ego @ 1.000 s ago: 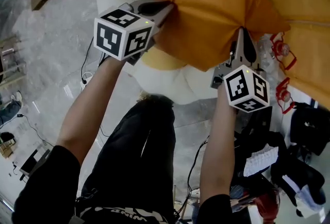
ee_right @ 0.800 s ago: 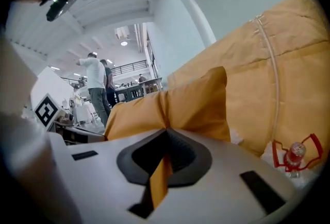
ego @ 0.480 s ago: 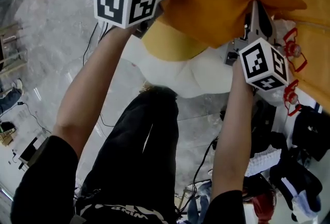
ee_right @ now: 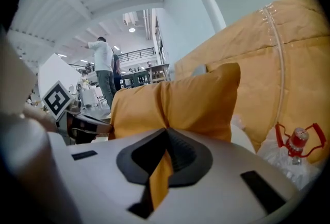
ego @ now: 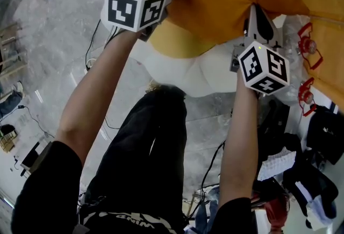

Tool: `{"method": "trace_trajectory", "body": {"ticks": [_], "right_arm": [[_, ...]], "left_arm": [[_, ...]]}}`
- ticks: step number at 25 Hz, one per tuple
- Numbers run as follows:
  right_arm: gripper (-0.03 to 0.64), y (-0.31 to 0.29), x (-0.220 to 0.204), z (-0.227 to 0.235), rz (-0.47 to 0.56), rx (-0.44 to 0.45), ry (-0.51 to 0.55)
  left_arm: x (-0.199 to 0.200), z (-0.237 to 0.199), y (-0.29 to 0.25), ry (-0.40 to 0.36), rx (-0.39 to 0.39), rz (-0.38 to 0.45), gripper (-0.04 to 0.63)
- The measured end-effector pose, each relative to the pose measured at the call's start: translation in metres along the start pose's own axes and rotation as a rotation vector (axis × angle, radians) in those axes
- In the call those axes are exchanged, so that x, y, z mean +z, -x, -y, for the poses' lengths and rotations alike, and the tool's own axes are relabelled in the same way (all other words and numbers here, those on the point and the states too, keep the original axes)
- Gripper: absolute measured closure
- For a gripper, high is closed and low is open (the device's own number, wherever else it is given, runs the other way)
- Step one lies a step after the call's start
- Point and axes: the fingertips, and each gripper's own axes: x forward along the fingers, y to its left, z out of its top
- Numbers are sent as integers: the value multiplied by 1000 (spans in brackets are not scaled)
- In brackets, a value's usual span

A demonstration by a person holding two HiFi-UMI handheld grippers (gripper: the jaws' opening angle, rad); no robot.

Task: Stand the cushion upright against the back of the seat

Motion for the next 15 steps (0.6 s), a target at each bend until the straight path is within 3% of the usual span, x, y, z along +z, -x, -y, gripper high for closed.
{"method": "trace_trajectory", "body": {"ticks": [6,12,15], "right_arm": [[589,4,6,2,-2,-40,23],[581,11,7,-4,5,-40,20],[440,14,1,-9,-24,-17,22]], "left_arm": [[1,-1,4,-58,58,3,571],[-6,3,12,-93,57,-9,538],[-12,11,11,-97,34,-27,449]]}}
